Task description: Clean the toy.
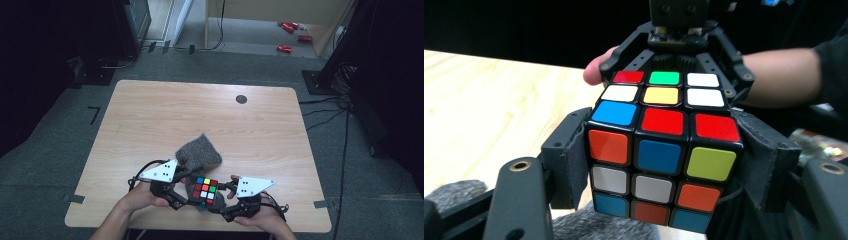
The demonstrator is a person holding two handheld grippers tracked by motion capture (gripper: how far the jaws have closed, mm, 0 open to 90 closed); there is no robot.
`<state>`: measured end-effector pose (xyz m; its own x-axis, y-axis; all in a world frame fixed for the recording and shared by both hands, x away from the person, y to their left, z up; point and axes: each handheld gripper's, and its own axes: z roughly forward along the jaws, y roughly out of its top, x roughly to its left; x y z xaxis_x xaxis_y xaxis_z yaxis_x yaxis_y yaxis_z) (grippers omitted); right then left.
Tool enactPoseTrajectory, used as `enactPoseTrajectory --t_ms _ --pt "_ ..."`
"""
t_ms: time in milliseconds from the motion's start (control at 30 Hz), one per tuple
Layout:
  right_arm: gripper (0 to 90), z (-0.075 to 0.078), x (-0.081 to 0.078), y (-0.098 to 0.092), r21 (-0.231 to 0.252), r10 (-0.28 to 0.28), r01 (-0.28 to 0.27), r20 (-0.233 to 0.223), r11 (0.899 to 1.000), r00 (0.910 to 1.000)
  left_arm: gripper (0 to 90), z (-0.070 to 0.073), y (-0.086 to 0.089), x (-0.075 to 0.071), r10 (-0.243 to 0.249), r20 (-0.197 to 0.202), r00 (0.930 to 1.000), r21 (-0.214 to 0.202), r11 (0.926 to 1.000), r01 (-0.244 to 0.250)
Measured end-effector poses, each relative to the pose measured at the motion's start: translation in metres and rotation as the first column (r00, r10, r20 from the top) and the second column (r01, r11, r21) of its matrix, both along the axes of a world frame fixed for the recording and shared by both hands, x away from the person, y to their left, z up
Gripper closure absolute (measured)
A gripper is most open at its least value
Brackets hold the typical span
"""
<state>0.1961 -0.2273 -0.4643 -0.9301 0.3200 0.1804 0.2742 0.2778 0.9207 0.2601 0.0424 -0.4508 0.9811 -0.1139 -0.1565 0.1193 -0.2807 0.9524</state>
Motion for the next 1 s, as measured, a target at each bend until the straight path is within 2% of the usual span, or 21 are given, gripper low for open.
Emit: enactPoseTrajectory --t_ms 133,233,400,500,567,700,767,800,833,867,900,933,967,1000 --pt "33.7 -0.001 0.000 0.001 -0.003 -0.010 0.010 0.000 1.000 0.9999 33.7 0.001 -0.001 0.005 -0.008 -0.022 0.9997 0.018 0.9998 0.009" --pt "32.1 -0.001 0.000 0.000 -0.014 -0.034 0.034 0.025 0.999 0.9991 34.1 0.002 0.002 0.010 -0.001 -0.056 0.9984 0.012 0.9999 0.002" --pt "29.0 -0.001 -0.002 -0.003 -0.021 -0.078 0.081 0.095 0.997 0.9924 34.2 0.003 0.010 0.023 0.016 -0.139 0.9901 0.017 0.9998 -0.014" --pt "27.0 -0.002 -0.002 -0.005 -0.028 -0.099 0.105 0.161 0.994 0.9820 34.2 0.003 0.014 0.029 0.021 -0.179 0.9836 0.025 0.9995 -0.017" --pt "27.0 -0.003 -0.002 -0.004 -0.048 -0.113 0.126 0.204 0.991 0.9724 34.3 0.003 0.016 0.031 0.032 -0.188 0.9817 0.043 0.9988 -0.025" --pt "25.6 -0.005 -0.005 -0.001 -0.039 -0.122 0.137 0.263 0.990 0.9570 34.3 0.001 0.015 0.035 0.027 -0.215 0.9763 0.078 0.9969 -0.010" --pt "25.6 -0.005 -0.006 0.002 -0.053 -0.119 0.140 0.291 0.989 0.9492 34.3 0.001 0.014 0.036 0.020 -0.230 0.9730 0.085 0.9964 0.000" --pt "24.7 -0.007 -0.007 0.003 -0.053 -0.120 0.146 0.332 0.988 0.9357 34.3 0.001 0.014 0.037 0.021 -0.234 0.9720 0.091 0.9958 0.000" --pt "24.7 -0.007 -0.007 0.003 -0.053 -0.120 0.146 0.332 0.988 0.9357 34.3 0.001 0.013 0.037 0.027 -0.234 0.9718 0.099 0.9951 -0.004" --pt "24.5 -0.007 -0.007 0.004 -0.048 -0.117 0.143 0.355 0.989 0.9275 34.3 0.001 0.013 0.038 0.032 -0.234 0.9717 0.104 0.9946 -0.008" --pt "22.5 -0.009 -0.007 0.006 -0.051 -0.114 0.147 0.402 0.988 0.9087 34.3 0.001 0.014 0.038 0.039 -0.241 0.9697 0.110 0.9939 -0.013" --pt "22.5 -0.009 -0.007 0.006 -0.051 -0.114 0.147 0.402 0.988 0.9087 34.3 0.001 0.014 0.039 0.043 -0.249 0.9676 0.115 0.9933 -0.014" --pt "22.2 -0.009 -0.007 0.006 -0.055 -0.112 0.148 0.415 0.987 0.9029 34.4 0.001 0.014 0.041 0.045 -0.269 0.9620 0.111 0.9937 -0.015" --pt "22.2 -0.010 -0.007 0.008 -0.063 -0.107 0.150 0.445 0.987 0.8893 34.4 0.000 0.014 0.043 0.039 -0.284 0.9580 0.110 0.9939 -0.008"
